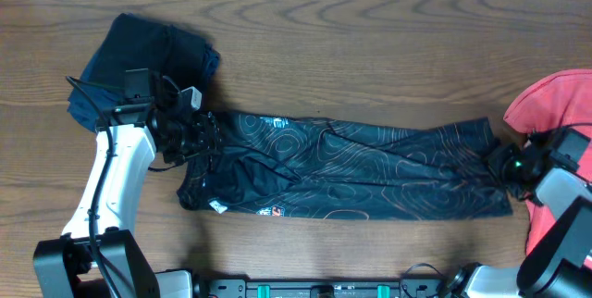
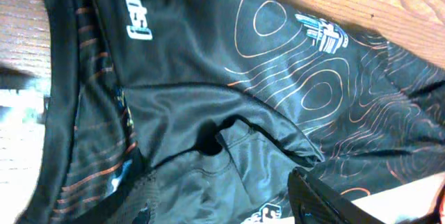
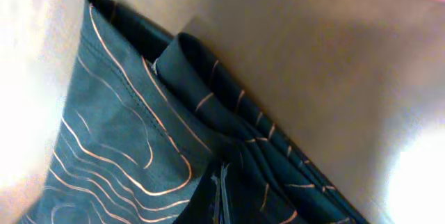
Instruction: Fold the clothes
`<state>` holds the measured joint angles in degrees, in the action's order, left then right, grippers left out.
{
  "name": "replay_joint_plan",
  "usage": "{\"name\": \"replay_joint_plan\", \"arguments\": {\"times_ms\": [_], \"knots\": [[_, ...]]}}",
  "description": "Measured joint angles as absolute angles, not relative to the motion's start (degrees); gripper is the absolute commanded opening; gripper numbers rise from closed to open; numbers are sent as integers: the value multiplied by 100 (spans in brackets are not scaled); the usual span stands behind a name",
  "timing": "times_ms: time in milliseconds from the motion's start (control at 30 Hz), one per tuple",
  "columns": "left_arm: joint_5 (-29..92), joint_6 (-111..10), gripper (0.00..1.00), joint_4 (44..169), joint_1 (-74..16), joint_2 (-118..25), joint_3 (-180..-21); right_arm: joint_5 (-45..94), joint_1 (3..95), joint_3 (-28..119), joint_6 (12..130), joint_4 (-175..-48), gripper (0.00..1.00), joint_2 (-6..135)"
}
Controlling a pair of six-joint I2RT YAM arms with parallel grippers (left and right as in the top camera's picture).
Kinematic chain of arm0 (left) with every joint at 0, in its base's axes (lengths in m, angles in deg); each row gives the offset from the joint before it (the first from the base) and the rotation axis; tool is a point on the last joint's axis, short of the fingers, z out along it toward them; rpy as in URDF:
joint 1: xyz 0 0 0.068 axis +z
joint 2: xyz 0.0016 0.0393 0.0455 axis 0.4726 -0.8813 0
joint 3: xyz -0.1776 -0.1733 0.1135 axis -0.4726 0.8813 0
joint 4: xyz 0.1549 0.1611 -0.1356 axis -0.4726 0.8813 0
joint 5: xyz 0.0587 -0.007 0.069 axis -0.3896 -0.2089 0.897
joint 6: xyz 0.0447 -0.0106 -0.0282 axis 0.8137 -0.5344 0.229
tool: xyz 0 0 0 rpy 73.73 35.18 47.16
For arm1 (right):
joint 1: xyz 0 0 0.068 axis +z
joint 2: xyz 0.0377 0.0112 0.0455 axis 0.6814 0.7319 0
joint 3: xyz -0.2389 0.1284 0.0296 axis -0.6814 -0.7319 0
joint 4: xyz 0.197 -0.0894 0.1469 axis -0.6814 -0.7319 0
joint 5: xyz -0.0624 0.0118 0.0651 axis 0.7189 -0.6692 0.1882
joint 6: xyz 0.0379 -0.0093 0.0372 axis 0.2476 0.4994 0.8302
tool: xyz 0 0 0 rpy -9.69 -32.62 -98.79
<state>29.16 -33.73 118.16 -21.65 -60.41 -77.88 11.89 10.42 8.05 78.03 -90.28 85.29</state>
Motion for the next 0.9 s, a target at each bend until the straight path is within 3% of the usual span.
{"name": "replay_joint_plan", "arguments": {"times_ms": [133, 333, 467, 567, 900], "knots": [[2914, -3355, 67, 11820, -2168, -6041, -7788, 1132, 1313, 814, 8087, -8186, 2, 8827], [2922, -3331, 66, 11851, -2500, -6041, -7788, 931, 1420, 860, 8153, -8090, 10, 8868], [3104, -3209, 22, 11739, -3014, -6043, -7771, 360, 1225, 862, 7991, -8575, 9, 8632], [3351, -3185, 6, 11449, -3379, -6094, -7668, -64, 983, 871, 7923, -8973, 9, 8064], [4052, -3102, 6, 10977, -3748, -7139, -7209, 98, 616, 928, 7851, -10092, 11, 6807]]}}
